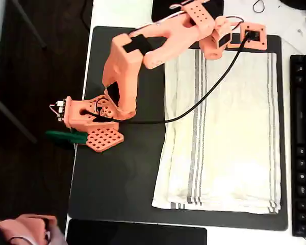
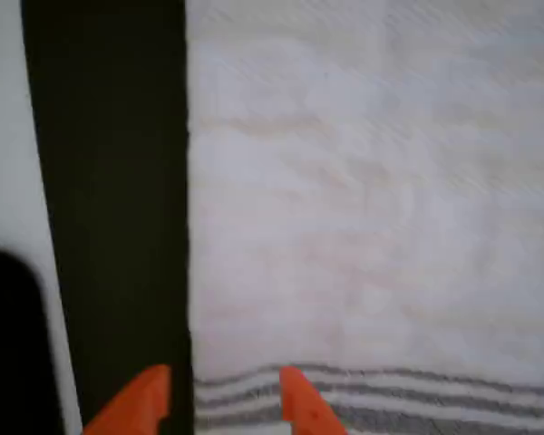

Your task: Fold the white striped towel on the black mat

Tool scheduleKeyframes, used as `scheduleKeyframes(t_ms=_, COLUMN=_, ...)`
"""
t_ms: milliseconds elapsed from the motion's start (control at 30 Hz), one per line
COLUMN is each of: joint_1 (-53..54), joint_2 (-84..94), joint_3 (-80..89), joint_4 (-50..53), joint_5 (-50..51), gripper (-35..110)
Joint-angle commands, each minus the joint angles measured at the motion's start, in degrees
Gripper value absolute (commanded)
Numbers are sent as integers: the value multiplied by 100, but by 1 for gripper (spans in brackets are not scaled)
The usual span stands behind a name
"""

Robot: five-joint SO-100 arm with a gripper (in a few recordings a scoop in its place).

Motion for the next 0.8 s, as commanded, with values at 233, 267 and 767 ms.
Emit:
scheduleKeyframes(t_ms=233, joint_1=246, joint_2=-967, joint_3=-1028, joint_4=-18, joint_5=88, gripper=16)
scheduleKeyframes(t_ms=267, joint_1=264, joint_2=-1020, joint_3=-1028, joint_4=0, joint_5=62, gripper=14)
scheduleKeyframes(t_ms=767, joint_1=18, joint_2=44, joint_3=-598, joint_4=220, joint_5=360, gripper=0)
